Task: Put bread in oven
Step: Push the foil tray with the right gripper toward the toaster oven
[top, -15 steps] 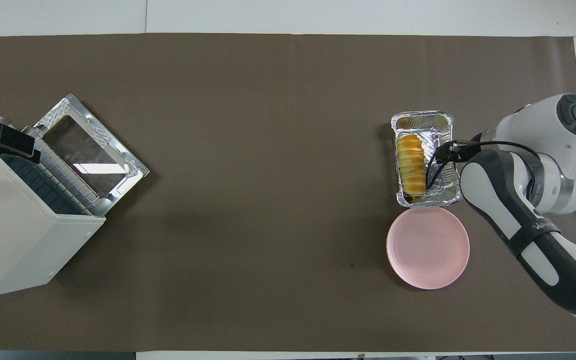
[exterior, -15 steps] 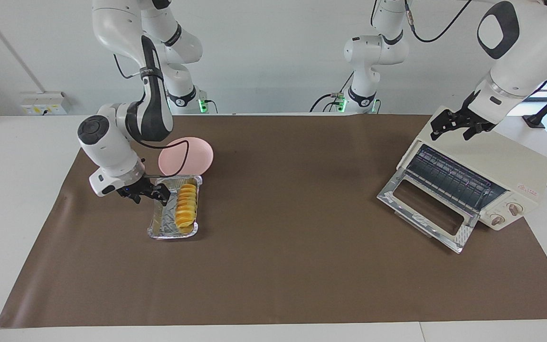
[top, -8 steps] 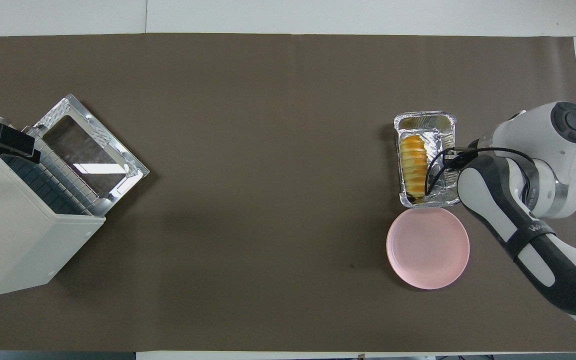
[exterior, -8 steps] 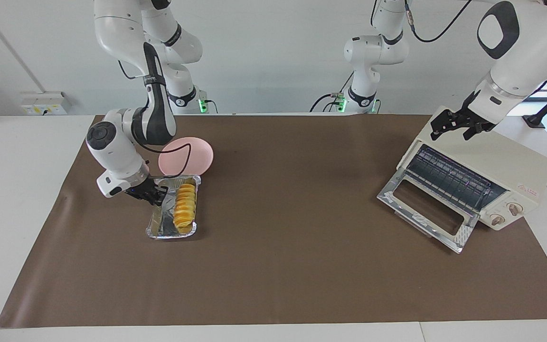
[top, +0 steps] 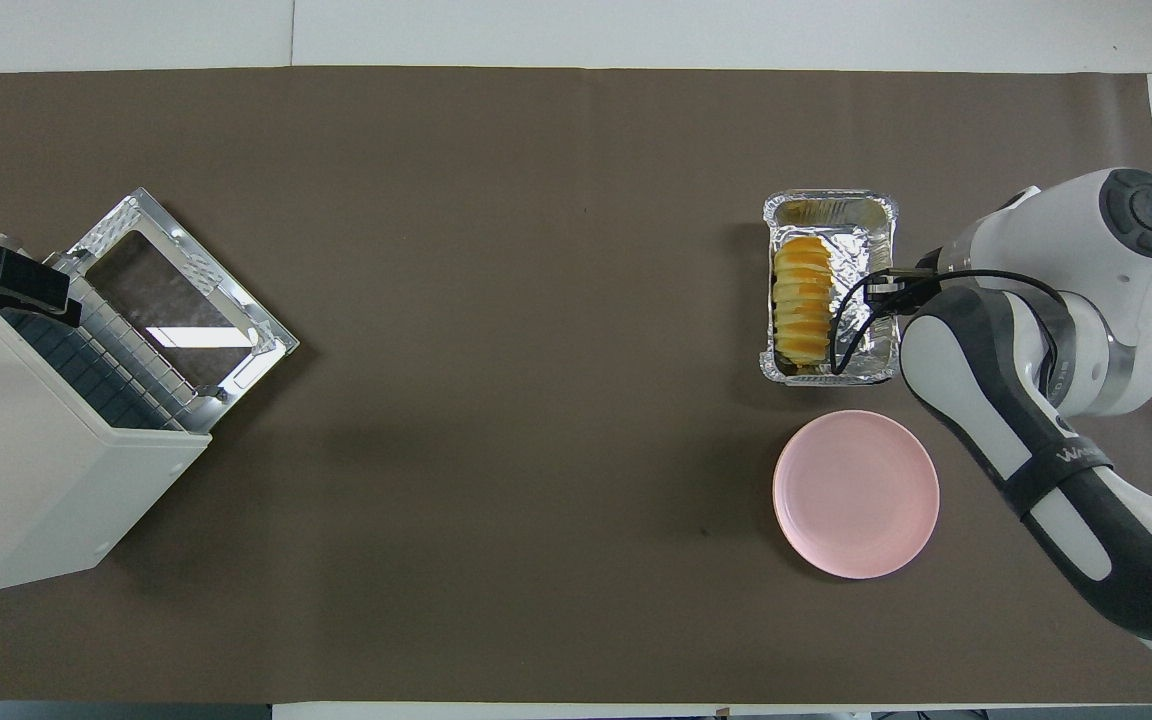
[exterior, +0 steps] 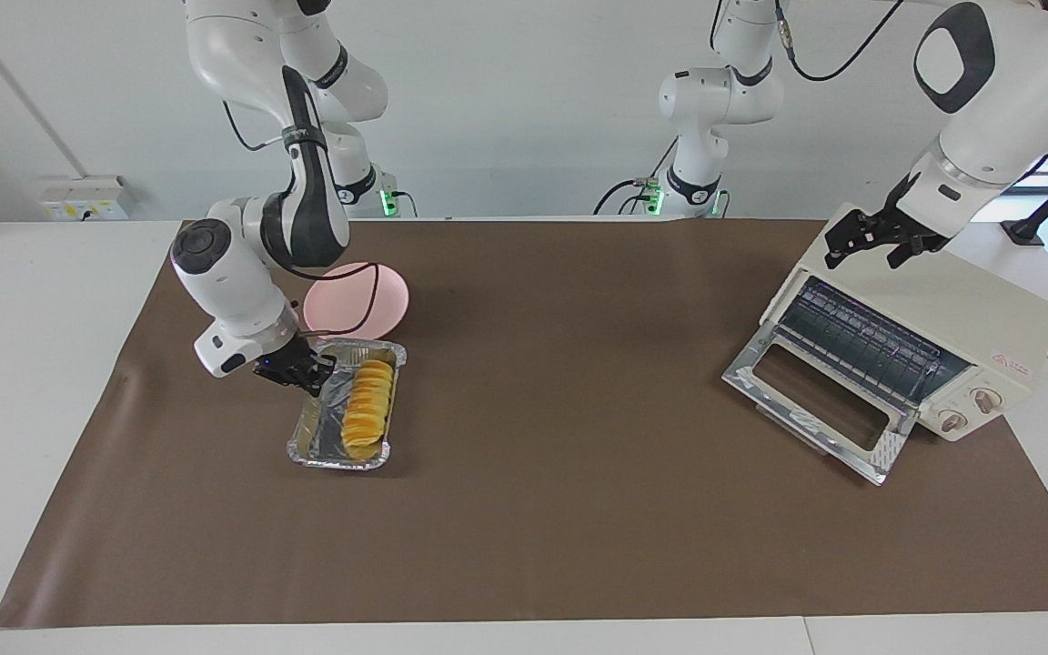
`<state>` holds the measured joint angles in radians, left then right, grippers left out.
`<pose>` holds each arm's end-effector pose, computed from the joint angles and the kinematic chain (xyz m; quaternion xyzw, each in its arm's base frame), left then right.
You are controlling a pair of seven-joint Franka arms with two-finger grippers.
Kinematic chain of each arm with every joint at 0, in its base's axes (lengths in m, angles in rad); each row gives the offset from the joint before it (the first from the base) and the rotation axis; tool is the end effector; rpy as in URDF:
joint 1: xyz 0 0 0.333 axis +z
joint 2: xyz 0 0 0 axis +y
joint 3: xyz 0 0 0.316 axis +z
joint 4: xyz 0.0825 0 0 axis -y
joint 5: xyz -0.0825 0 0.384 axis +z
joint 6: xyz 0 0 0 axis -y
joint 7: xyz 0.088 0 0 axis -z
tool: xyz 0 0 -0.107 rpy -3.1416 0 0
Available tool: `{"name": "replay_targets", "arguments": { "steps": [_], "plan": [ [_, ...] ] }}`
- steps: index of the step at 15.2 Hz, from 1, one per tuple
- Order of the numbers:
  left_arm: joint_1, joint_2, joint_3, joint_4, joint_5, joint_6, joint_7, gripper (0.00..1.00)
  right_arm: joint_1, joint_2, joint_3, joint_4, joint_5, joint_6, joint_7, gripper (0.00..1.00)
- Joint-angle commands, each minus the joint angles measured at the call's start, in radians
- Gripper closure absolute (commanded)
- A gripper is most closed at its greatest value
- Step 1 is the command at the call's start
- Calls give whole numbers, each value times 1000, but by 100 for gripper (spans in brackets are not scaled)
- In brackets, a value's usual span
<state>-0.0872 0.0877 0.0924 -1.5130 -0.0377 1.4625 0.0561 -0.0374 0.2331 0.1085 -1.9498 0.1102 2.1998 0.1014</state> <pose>0.5685 -0.0037 0.5937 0.9972 -0.0260 -0.0684 0.0169 0.6032 0.0443 0.3638 -0.9971 0.0487 -0.0038 0.0578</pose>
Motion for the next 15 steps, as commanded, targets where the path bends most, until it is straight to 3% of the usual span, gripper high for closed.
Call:
{"name": "replay_targets", "arguments": {
  "steps": [1, 6, 11, 15],
  "plan": [
    [7, -32, -11, -41, 19, 15, -4, 0, 39, 11, 68, 116, 31, -80, 147, 100],
    [7, -32, -11, -41, 19, 16, -2, 0, 212, 41, 66, 130, 29, -17, 248, 100],
    [7, -32, -11, -41, 19, 16, -2, 0, 378, 195, 65, 293, 14, 9, 337, 100],
    [7, -32, -11, -41, 19, 15, -4, 0, 393, 229, 65, 318, 13, 53, 345, 100]
  ]
}}
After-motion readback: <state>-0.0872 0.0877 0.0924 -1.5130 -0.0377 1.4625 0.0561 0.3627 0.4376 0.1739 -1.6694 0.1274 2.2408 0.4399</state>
